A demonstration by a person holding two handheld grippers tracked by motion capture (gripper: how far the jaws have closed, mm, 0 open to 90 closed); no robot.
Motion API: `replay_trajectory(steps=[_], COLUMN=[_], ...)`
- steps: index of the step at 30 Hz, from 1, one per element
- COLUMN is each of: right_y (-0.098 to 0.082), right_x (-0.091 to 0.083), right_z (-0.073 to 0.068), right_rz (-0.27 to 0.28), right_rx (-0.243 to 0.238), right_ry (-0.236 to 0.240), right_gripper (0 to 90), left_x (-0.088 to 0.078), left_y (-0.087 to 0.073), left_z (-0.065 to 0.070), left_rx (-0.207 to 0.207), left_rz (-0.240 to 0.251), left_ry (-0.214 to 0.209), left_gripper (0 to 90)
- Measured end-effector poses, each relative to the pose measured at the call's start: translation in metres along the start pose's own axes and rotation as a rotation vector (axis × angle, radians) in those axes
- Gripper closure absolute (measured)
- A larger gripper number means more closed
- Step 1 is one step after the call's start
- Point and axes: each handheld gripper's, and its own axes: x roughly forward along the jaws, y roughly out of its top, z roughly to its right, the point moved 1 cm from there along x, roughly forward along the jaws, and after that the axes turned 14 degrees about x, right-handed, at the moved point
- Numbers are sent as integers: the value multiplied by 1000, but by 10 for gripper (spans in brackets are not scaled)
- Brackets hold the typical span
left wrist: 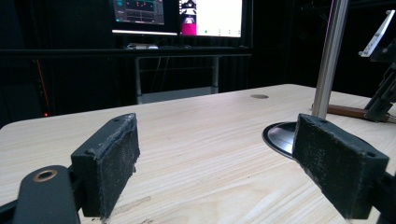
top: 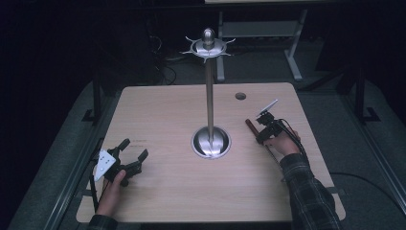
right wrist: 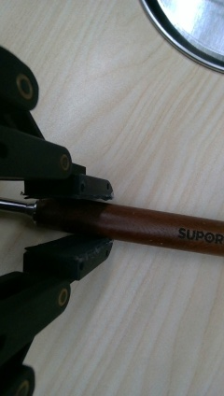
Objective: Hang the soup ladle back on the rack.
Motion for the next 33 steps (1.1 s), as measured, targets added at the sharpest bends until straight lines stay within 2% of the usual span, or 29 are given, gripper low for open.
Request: replay_trajectory(steps=[4, 11, 20, 26, 29, 31, 32, 33], right_y=[0, -2, -5, -9, -13, -18, -18, -20], right_x=[0, 0, -15, -31, -41, -50, -50, -56], right_z=[1, 2, 2, 4, 5, 6, 6, 5], right_rz=[9, 25, 86, 151, 198, 254, 254, 276], right_rx=[21, 25, 11, 20, 12, 1, 1, -11], right_ry=[-1, 2, 33, 63, 79, 85, 85, 93], right_gripper=[722, 732, 733, 734, 733, 733, 733, 733], left_x=[0, 0, 0, 0, 0, 0, 0, 0], left_y=[0, 0, 0, 0, 0, 0, 0, 0], left_z=[0, 0, 0, 0, 0, 0, 0, 0], left_rx=[1, 1, 2, 1, 1, 0, 1, 0], left_rz=[-1, -2, -3, -3, -3, -3, -4, -4], left_ry=[-1, -1, 0, 2, 2, 3, 3, 4], left_gripper=[143, 144, 143, 143, 143, 143, 143, 143])
